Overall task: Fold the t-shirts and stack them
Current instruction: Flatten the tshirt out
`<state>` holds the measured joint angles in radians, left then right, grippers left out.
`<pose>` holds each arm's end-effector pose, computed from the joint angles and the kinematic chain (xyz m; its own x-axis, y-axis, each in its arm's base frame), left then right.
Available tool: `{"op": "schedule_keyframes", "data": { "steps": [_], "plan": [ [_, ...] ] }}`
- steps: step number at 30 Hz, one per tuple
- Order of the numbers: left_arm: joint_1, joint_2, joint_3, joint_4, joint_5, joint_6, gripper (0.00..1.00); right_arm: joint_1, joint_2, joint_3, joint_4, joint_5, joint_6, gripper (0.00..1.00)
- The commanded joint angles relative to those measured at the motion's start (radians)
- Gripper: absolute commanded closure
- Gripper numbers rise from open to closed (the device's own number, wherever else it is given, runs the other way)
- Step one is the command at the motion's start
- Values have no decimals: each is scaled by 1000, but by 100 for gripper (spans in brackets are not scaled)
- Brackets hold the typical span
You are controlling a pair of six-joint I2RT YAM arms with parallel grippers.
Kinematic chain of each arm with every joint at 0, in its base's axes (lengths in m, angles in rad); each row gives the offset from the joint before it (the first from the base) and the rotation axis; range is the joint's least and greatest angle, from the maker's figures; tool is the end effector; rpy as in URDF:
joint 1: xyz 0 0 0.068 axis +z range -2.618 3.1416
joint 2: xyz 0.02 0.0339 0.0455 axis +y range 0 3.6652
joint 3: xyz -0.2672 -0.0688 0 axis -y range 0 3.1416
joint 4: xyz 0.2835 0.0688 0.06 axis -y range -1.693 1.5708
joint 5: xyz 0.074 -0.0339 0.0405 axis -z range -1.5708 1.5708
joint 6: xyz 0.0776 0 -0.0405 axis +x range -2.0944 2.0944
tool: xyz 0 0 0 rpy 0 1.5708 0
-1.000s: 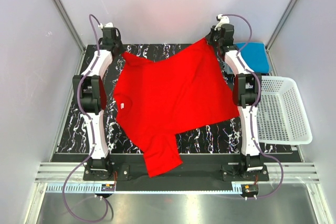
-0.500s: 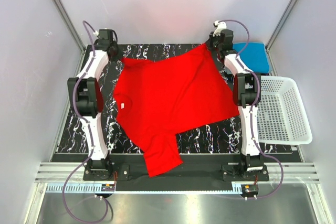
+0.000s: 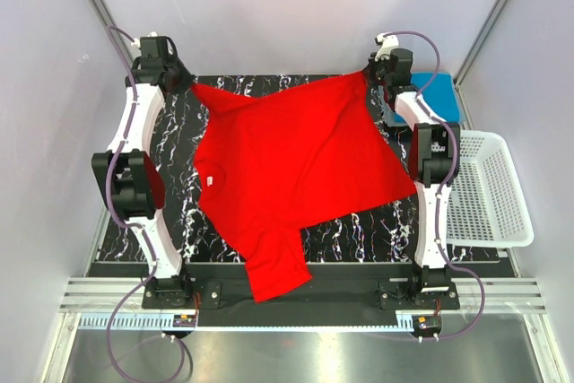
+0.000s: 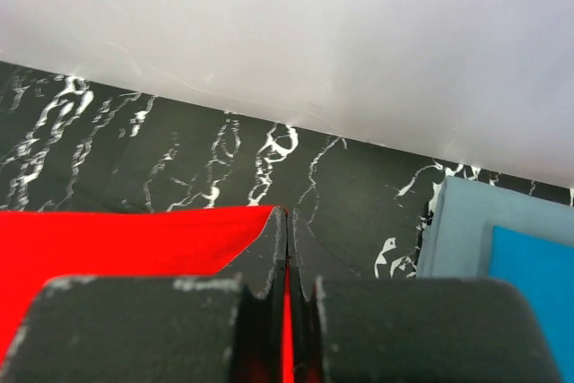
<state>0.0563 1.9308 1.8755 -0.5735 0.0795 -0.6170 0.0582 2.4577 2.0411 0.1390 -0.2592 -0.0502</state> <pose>0.5224 0.0233 0.3188 -0.4836 -0.6049 -0.6326 -0.3332 0.7956 -0.5060 0.6517 0.0579 0.1816 -0.2581 -0.0636 -0.9640 -0.3156 0.9486 0.0219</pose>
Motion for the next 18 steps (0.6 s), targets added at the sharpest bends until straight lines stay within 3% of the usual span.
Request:
{"op": "schedule_keyframes", "data": {
  "steps": [1, 11, 15, 18],
  "plan": [
    [2, -32, -1, -25, -24, 29, 100, -6, -95, -35, 77, -75, -27, 100],
    [14, -19, 203, -94, -76, 86, 100, -6, -184, -24, 1, -54, -28, 100],
    [14, -113, 327, -91, -165, 140, 100, -6, -394, -45, -93, -26, -19, 100],
    [16, -208, 384, -66, -190, 148, 100, -6, -604, -172, -79, -99, -42, 100]
  ]
}}
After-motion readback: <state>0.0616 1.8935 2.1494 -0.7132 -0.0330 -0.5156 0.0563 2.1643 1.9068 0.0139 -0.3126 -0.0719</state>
